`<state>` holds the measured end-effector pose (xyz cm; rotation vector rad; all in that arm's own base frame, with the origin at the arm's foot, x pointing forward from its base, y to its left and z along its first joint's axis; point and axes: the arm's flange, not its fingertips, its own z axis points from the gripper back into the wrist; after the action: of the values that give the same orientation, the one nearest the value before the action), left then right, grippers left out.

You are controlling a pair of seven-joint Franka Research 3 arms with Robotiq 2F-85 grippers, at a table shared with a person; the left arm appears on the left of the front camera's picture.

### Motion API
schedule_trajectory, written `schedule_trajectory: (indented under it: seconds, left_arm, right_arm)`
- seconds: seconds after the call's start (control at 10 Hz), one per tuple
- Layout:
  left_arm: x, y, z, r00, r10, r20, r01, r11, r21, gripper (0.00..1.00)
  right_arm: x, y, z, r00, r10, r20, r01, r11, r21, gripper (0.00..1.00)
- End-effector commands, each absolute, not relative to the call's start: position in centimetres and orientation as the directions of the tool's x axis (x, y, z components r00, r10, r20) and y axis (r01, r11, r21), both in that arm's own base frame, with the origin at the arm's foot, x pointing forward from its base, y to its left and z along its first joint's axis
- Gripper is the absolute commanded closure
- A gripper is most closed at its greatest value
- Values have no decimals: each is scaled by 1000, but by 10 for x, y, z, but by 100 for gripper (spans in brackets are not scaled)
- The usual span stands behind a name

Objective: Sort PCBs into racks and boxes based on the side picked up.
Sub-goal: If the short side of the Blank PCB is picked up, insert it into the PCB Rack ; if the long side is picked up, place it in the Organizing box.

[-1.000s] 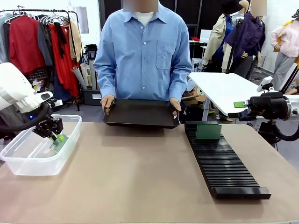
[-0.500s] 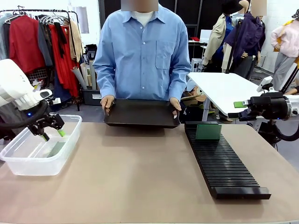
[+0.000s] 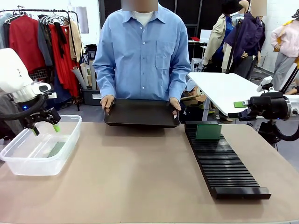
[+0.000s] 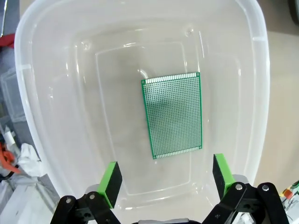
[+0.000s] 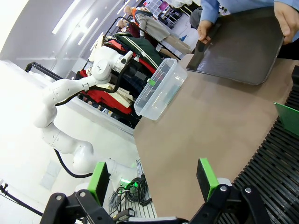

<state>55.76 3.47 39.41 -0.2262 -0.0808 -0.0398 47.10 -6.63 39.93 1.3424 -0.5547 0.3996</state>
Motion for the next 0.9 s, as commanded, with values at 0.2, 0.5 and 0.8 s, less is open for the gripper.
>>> schedule_trajectory:
  seconds: [0.2,0.5,0.8]
  left_arm:
    - [557,33,396,995,-32,93,51,974,-220,0]
    - [557,33,396,995,-32,93,51,974,-220,0]
    - [557,33,396,995,-32,93,51,974,-220,0]
  right_arm:
    - [471,-67,402,804,-41,594,-577,193,794,0]
    - [471,-67,402,804,-41,594,-577,193,794,0]
    - [471,-67,402,804,-41,594,-577,193,794,0]
